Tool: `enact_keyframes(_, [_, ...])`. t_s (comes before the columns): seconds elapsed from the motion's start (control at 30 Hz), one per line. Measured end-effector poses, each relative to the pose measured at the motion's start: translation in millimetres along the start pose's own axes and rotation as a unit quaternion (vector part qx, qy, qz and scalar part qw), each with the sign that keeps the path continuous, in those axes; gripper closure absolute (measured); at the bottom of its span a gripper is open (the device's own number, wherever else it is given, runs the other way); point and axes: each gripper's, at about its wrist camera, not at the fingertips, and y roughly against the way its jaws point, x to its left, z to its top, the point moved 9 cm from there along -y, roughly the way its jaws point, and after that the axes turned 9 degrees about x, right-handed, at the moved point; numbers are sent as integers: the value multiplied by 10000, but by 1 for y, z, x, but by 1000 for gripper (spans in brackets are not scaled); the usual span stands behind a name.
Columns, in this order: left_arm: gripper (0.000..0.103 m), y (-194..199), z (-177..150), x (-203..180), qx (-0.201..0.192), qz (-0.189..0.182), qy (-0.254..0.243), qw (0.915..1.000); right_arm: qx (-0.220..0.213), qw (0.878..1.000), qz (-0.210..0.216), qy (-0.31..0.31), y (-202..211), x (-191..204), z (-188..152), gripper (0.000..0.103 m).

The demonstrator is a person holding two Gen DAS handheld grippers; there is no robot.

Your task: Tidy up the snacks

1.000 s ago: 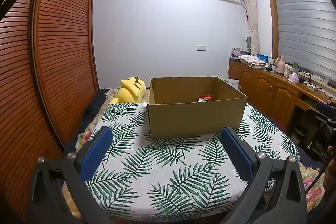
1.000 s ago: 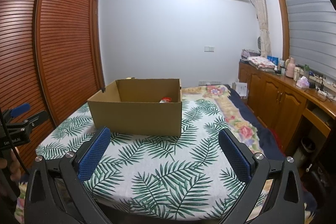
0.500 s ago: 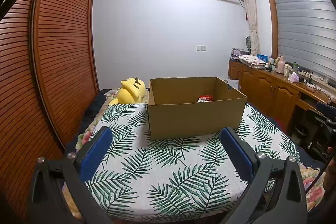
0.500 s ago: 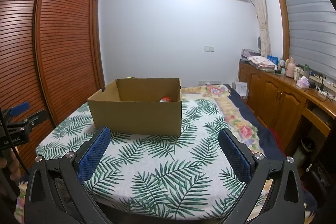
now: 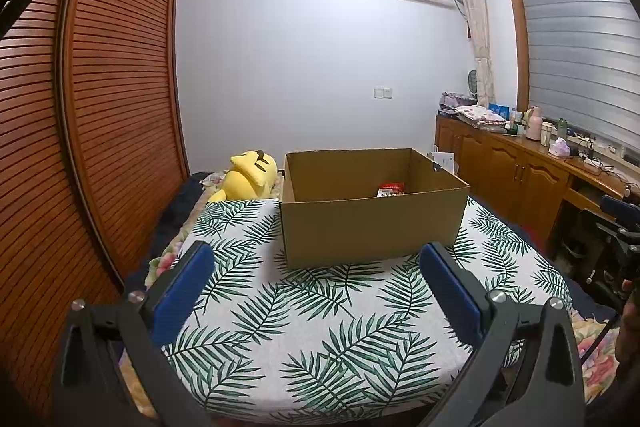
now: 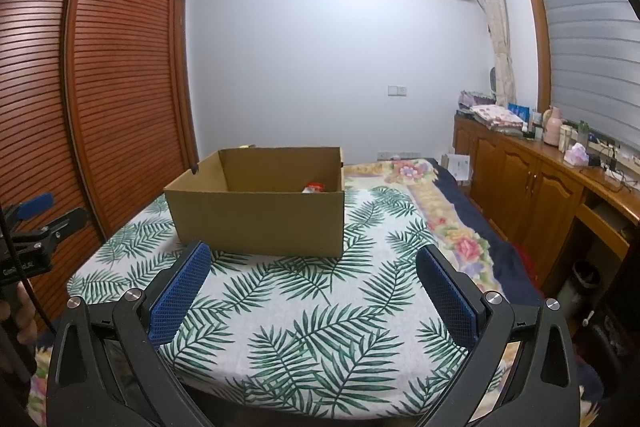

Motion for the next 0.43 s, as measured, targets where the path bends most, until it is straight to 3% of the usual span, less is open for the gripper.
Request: enact_keyframes(0.43, [0, 0, 0, -1, 12, -21, 7, 10000, 12, 10000, -4, 2, 1, -1, 0, 0])
